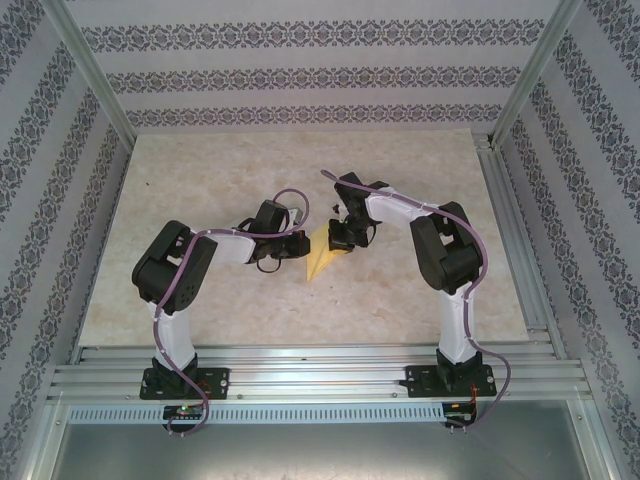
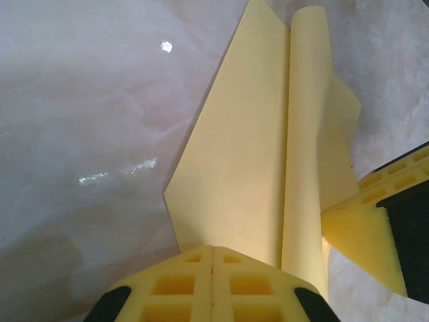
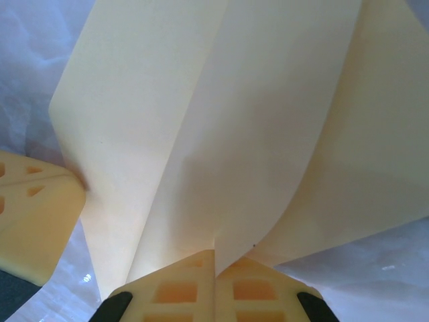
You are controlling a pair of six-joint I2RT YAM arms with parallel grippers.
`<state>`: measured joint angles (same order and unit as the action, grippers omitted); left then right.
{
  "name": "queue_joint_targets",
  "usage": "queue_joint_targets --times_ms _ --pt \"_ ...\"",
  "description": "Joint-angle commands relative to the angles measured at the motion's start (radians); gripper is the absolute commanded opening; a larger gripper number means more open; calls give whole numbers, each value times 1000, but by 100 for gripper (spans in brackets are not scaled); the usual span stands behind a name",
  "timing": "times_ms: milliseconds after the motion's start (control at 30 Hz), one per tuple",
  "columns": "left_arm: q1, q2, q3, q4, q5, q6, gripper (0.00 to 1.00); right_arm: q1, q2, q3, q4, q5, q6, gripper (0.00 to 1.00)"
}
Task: Fold a paper plane with a square sheet of paper (fold left side to right side)
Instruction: Fourth fold the wing at the center of the table.
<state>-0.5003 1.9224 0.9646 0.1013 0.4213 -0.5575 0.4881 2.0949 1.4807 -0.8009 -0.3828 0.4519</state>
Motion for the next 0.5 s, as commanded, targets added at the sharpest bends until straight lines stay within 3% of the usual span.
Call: queue_joint_targets --times_ms 0,467 --pt "-9 38 -6 -50 -58 22 5 -5 25 18 -2 27 -17 0" --pt "-10 37 -5 -52 -57 24 5 0 46 27 -25 52 -27 0"
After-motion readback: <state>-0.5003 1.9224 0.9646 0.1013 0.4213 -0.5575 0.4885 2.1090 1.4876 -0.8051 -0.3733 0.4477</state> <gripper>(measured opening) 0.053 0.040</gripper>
